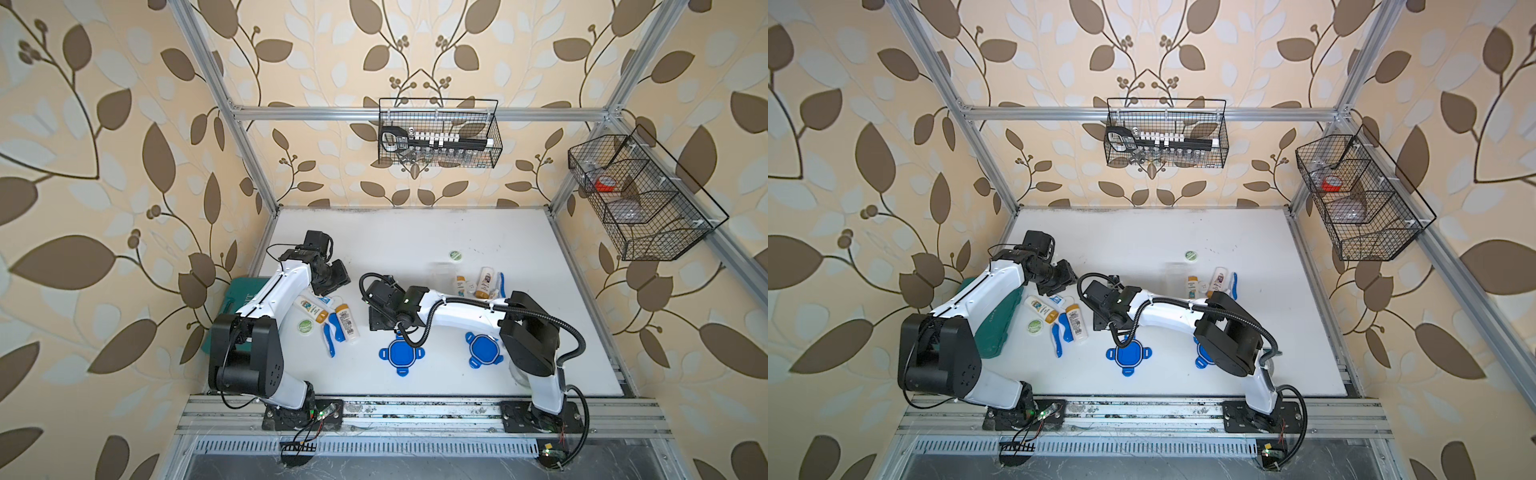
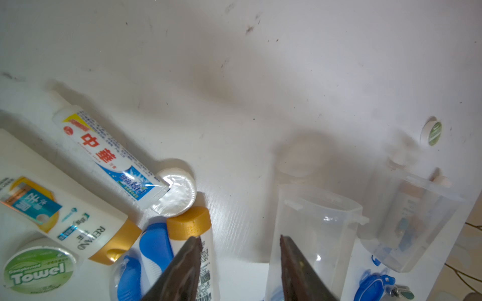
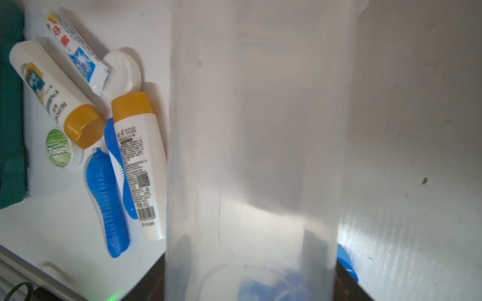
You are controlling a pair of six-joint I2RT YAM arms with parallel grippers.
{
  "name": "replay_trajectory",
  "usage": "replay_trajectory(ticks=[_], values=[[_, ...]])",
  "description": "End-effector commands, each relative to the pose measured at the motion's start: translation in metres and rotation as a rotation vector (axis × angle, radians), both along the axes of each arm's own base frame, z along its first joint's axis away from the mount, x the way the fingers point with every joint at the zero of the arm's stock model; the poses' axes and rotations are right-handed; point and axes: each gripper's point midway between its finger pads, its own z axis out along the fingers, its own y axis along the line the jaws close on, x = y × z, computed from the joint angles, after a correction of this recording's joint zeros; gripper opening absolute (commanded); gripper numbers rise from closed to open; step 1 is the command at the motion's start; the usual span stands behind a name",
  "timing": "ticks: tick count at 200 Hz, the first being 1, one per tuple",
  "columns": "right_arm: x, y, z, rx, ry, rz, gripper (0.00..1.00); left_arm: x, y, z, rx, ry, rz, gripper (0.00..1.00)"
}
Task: Take out toiletry kits
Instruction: Place the container at the center of the board.
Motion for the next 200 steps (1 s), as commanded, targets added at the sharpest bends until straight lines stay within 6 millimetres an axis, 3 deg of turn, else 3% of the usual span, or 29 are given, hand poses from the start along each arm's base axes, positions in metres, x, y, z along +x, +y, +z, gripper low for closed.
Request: replay_trajectory(ticks=[1,29,61,95,148,200], values=[[0.014,0.007,0.003,0.008,-0.017,-0.035,0.61,0.003,-0.007,0.008,0.003,-0.041,-0.034,0.51],[0.013,0.009,-0.011,-0.015,0.018,-0.022,0.8,0.002,-0.007,0.009,0.003,-0.043,-0.038,0.51],[0.019,0.004,-0.003,-0.034,-0.01,-0.009,0.95,0.002,-0.008,0.009,0.005,-0.045,-0.04,0.51],[0.021,-0.003,-0.003,-0.026,0.004,-0.015,0.95,0.002,-0.008,0.009,0.006,-0.044,-0.042,0.51],[0.017,0.012,0.001,0.027,0.03,0.019,0.94,0.003,-0.009,0.011,0.003,-0.049,-0.042,0.51],[0.012,0.01,-0.004,0.034,0.064,-0.028,0.86,0.002,-0.009,0.012,0.002,-0.052,-0.044,0.51]])
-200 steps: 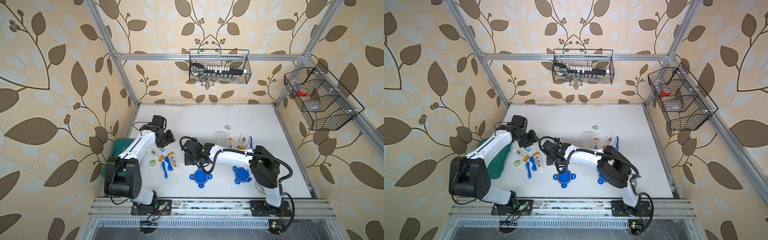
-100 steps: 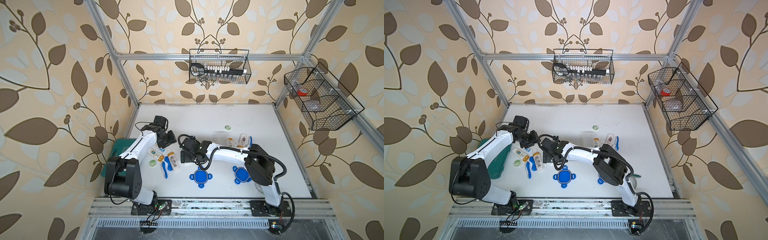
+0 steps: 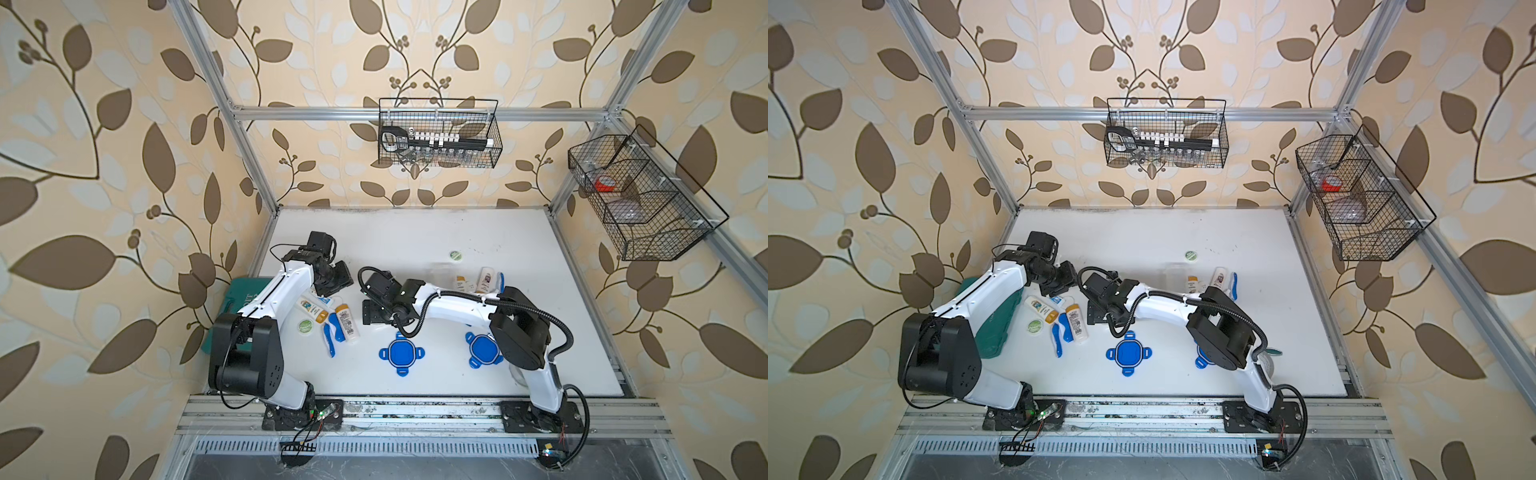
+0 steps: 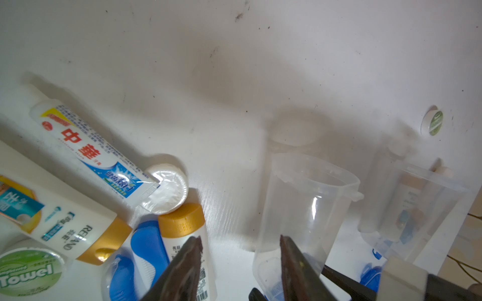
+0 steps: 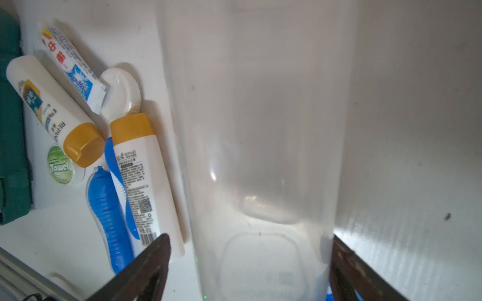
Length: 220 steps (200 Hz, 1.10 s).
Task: Take out toiletry kits
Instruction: Place the container at the center of the board.
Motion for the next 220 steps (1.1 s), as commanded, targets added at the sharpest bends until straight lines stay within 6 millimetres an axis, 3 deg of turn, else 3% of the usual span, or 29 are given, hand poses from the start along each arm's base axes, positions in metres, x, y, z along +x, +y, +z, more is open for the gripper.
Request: replay_trajectory(ticks=[1,78,136,181,220], values=[[-0.003,0.004,0.001,0.014,0.025,-0.027,0.86,0.002,-0.004,0.011,0.004,-0.046,-0.027,0.51],[-0.013,0.024,0.006,0.089,0.067,-0.034,0.83,0.001,-0.005,0.013,0.004,-0.051,-0.033,0.51],[-0.017,0.026,0.005,0.086,0.078,-0.025,0.84,0.0,-0.006,0.014,0.007,-0.055,-0.037,0.51],[-0.017,0.026,0.033,0.088,0.0,0.005,0.91,0.0,-0.007,0.014,0.006,-0.054,-0.038,0.52],[-0.016,0.012,0.069,0.079,-0.104,0.023,0.92,0.0,-0.006,0.013,0.011,-0.052,-0.039,0.52]])
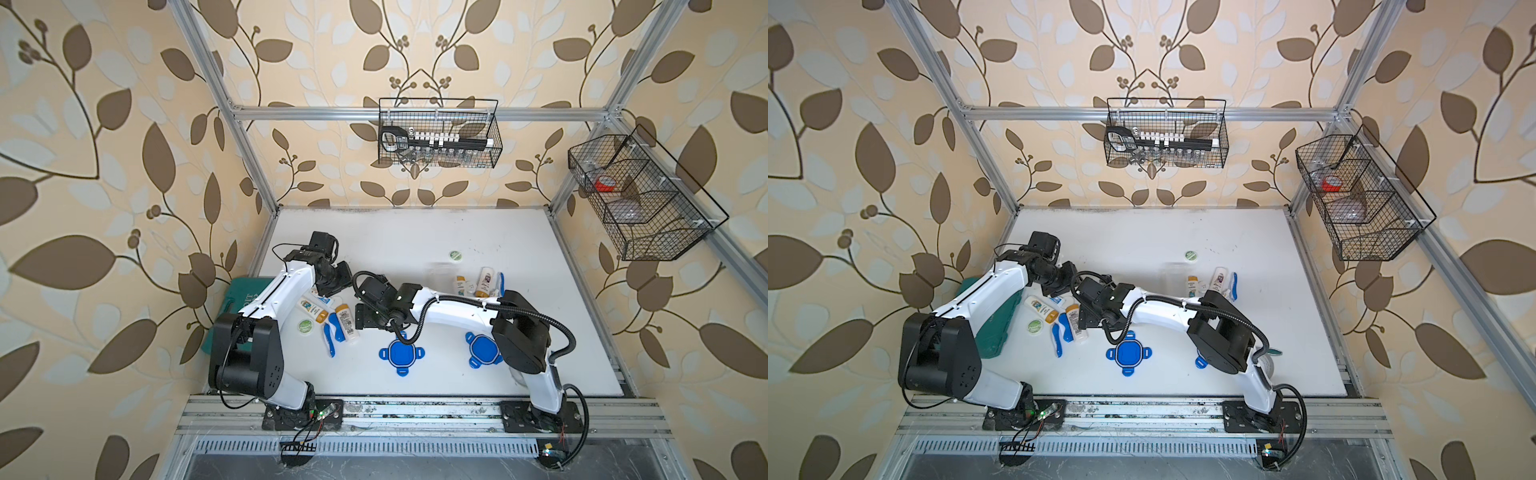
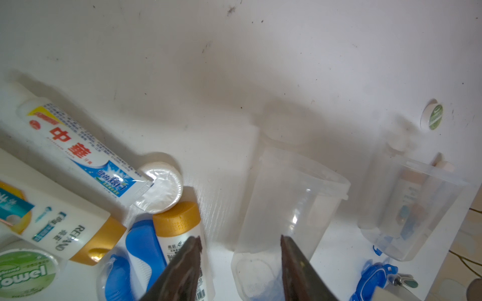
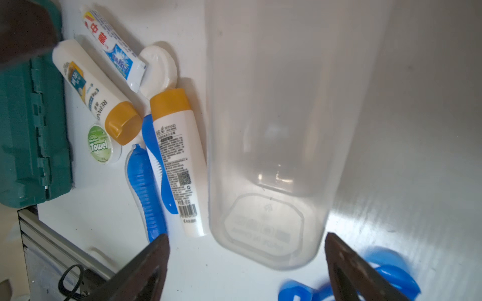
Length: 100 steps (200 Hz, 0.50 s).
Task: Take out toiletry kits
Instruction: Place the container at the center of the board.
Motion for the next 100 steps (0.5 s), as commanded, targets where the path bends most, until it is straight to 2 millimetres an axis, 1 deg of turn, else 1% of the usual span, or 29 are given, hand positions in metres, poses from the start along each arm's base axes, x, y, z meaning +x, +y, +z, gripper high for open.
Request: replay_trajectory(ticks=[1,12,31,52,65,70,72,75,84,88,94,95,100], values=[[0.005,-0.01,0.049,0.018,-0.111,0.002,0.92,0.001,-0.002,0.013,0.01,-0.052,-0.025,0.52],[0.006,-0.017,0.064,0.025,-0.149,0.004,0.92,0.001,-0.002,0.013,0.014,-0.05,-0.025,0.52],[0.009,-0.032,0.099,0.053,-0.251,0.014,0.92,0.001,-0.001,0.013,0.022,-0.053,-0.024,0.53],[0.015,-0.059,0.133,0.078,-0.348,-0.006,0.92,0.002,0.001,0.013,0.034,-0.058,-0.021,0.54],[0.022,-0.084,0.144,0.096,-0.384,-0.045,0.92,0.002,0.001,0.013,0.034,-0.062,-0.026,0.54],[0.024,-0.096,0.145,0.099,-0.391,-0.062,0.92,0.003,0.001,0.013,0.033,-0.067,-0.026,0.54],[0.025,-0.101,0.146,0.101,-0.396,-0.071,0.92,0.002,0.0,0.02,0.028,-0.09,-0.027,0.55],[0.027,-0.108,0.147,0.103,-0.404,-0.083,0.92,0.003,0.0,0.024,0.027,-0.104,-0.028,0.54],[0.03,-0.13,0.149,0.102,-0.429,-0.126,0.92,0.003,0.0,0.028,0.022,-0.127,-0.032,0.55],[0.03,-0.141,0.155,0.11,-0.45,-0.146,0.93,0.004,-0.001,0.031,0.019,-0.141,-0.034,0.55],[0.03,-0.156,0.156,0.108,-0.471,-0.172,0.93,0.004,-0.001,0.034,0.016,-0.165,-0.037,0.56],[0.03,-0.158,0.153,0.099,-0.471,-0.176,0.94,0.004,-0.001,0.035,0.016,-0.17,-0.038,0.57],[0.031,-0.172,0.156,0.098,-0.493,-0.206,0.95,0.004,-0.002,0.038,0.015,-0.188,-0.04,0.58]])
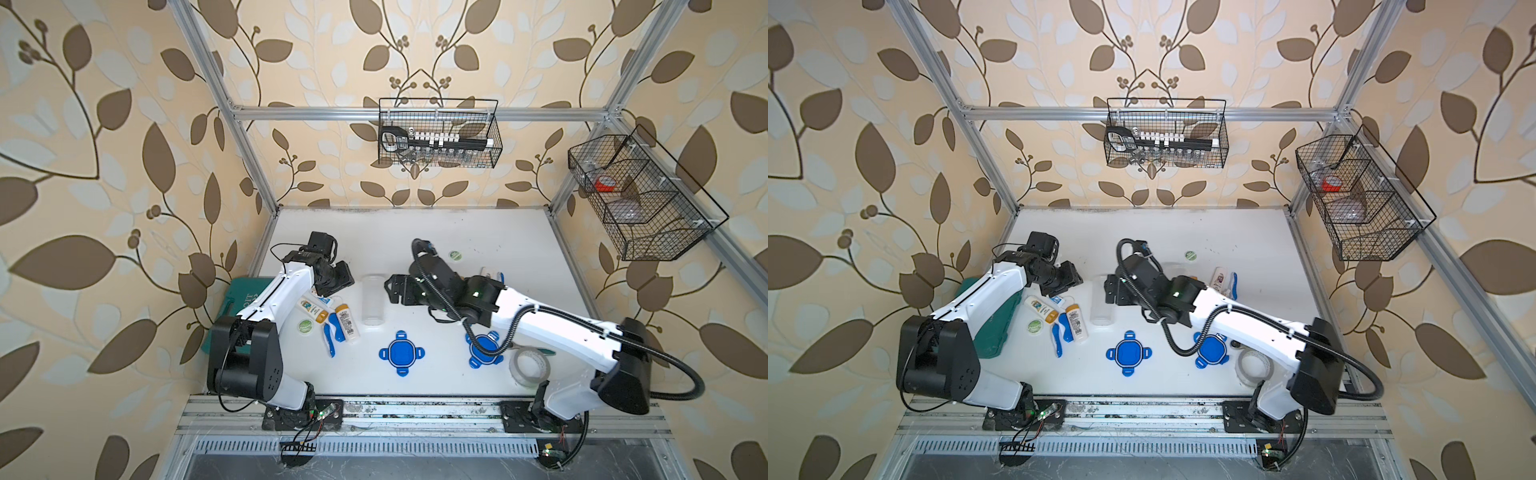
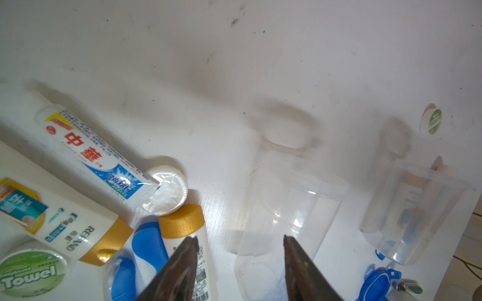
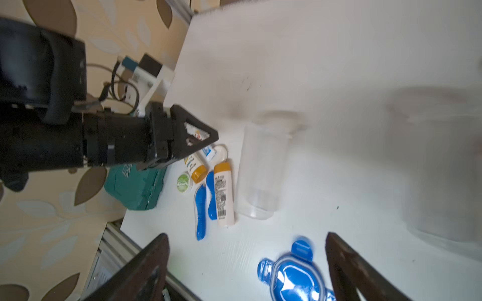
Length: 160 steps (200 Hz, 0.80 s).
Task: Take out toiletry kits
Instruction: Place the container at the center of the board, then reset both arms
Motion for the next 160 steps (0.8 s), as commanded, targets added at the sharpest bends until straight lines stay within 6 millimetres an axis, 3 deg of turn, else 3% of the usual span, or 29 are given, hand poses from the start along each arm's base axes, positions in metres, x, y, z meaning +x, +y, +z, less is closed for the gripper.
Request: replay_trajectory(ticks=[1,26,47,64,74,92,104,117,149,160], values=[[0.008,-0.057,-0.004,-0.05,-0.085,-0.121,0.95,0.002,-0.004,0.03,0.006,-0.141,-0.041,0.58],[0.009,-0.112,0.01,-0.061,-0.227,-0.225,0.99,0.006,-0.002,0.048,0.023,-0.235,-0.04,0.62],[0.01,-0.16,-0.004,-0.149,-0.372,-0.379,0.99,0.012,0.005,0.06,0.057,-0.309,-0.015,0.64],[0.013,-0.178,-0.013,-0.253,-0.446,-0.308,0.99,0.015,0.015,0.061,0.109,-0.33,0.013,0.64],[0.019,-0.188,-0.022,-0.274,-0.443,-0.294,0.99,0.017,0.019,0.061,0.136,-0.34,0.019,0.65],[0.04,-0.227,-0.04,-0.269,-0.365,-0.37,0.99,0.022,0.025,0.066,0.171,-0.375,0.024,0.65],[0.051,-0.25,-0.043,-0.242,-0.339,-0.434,0.99,0.027,0.026,0.073,0.184,-0.414,0.027,0.72],[0.059,-0.272,-0.044,-0.246,-0.345,-0.511,0.99,0.031,0.034,0.08,0.225,-0.448,0.052,0.98],[0.062,-0.336,-0.053,-0.397,-0.337,-0.753,0.99,0.046,0.074,0.086,0.416,-0.55,0.211,0.99],[0.059,-0.356,-0.056,-0.429,-0.336,-0.831,0.99,0.053,0.09,0.073,0.518,-0.563,0.25,0.99]])
